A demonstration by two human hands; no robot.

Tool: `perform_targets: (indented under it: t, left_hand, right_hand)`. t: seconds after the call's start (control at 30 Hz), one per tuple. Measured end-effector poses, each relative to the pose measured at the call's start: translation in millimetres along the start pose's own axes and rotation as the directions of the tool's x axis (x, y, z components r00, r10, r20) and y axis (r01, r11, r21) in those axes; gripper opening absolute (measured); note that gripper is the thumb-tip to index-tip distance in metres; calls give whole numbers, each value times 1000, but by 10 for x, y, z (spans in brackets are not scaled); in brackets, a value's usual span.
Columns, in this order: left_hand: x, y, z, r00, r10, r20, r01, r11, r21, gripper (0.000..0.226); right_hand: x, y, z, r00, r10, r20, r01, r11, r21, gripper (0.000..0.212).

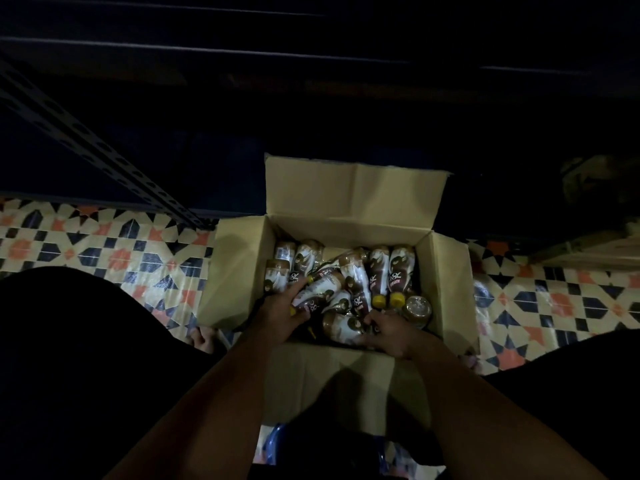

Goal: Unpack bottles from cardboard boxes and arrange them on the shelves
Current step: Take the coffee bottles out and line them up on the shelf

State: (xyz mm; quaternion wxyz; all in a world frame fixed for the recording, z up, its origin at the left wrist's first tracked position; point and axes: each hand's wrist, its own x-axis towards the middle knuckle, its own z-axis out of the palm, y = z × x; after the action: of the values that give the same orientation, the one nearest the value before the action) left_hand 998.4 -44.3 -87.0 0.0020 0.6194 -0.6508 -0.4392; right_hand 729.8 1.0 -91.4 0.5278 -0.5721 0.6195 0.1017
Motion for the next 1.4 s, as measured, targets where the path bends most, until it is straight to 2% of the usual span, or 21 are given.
perform_targets:
  t: [0.07,0.13,0.2,0.3,0.4,0.5,0.57,0.6,0.63,0.77,0.83,0.9,0.97,1.0,1.07,1.1,1.13,1.2,1.27,1.3,1.4]
  left_hand:
    - [-4,62,9,985,155,78,-166,975,148,66]
    - [25,149,-11,961,236,142,-263,941,211,57]
    - [77,162,-12,943,261,206,-305,926,223,70]
    - [96,198,10,927,264,265,-342,886,312,79]
    - [164,253,53,931,338,140,-366,850,380,69]
    - [262,338,64,931,360,-60,-350,928,129,39]
    - [344,468,28,910,367,-193,-355,930,95,17]
    - [379,530,-16,915,348,-202,-341,938,69,14]
    - [385,624,-79,933,312,-178,-318,948,-4,14]
    - [526,661,-79,961,267,66,-268,963,16,13]
    - [506,598,-17,973,155,171,-156,988,-8,24]
    - [486,510,69,955,123,270,-137,990,34,39]
    - [475,397,161,934,147,326,-232,943,238,48]
    - [471,378,188,937,157,313,-273,887,372,51]
    - [473,397,227,916,287,282,-402,624,670,50]
    - [495,401,242,882,368,296,-458,513,726,49]
    - [536,402,261,836,456,304,-514,459,724,47]
    - [654,328,239,737,569,365,-639,410,651,50]
    - [717,265,119,712,556,430,-703,569,427,52]
    - [703,264,42,721,550,422,-687,645,333,55]
    - [578,370,-149,846,443,297,-498,856,141,64]
  right_hand:
    - [-48,-7,-54,999,19,-51,-14,994,105,47]
    - [-116,-33,-104,995,33,-97,-16,985,170,51]
    - [-174,-52,-148,986,41,-159,-12,983,181,64]
    - [-218,-66,-195,939,60,-339,29,968,250,58]
    - [-235,-118,-195,883,54,-467,103,947,303,50]
    - [-220,-264,-125,864,8,-504,247,865,437,46]
    - [-163,-363,-86,865,9,-502,290,807,515,49]
    - [-127,-397,-83,863,13,-505,301,790,535,51]
    - [-95,-427,-93,861,12,-508,308,783,541,52]
    - [-17,-442,-109,863,11,-506,296,800,522,45]
    - [-4,-416,-55,880,9,-474,268,816,513,46]
    - [21,-360,9,909,12,-416,216,841,497,46]
    - [34,-351,67,922,7,-386,195,855,480,49]
    - [49,-351,83,921,18,-388,186,857,480,50]
    - [78,-349,93,914,35,-405,182,855,485,52]
    - [96,-332,97,912,39,-409,186,848,495,53]
    - [99,-317,93,912,40,-409,193,836,513,54]
    - [89,-280,101,917,50,-397,207,790,577,57]
    - [81,-256,117,918,61,-392,214,756,619,58]
    - [90,-253,121,916,67,-396,221,740,635,56]
    - [109,-320,74,916,105,-388,234,645,727,56]
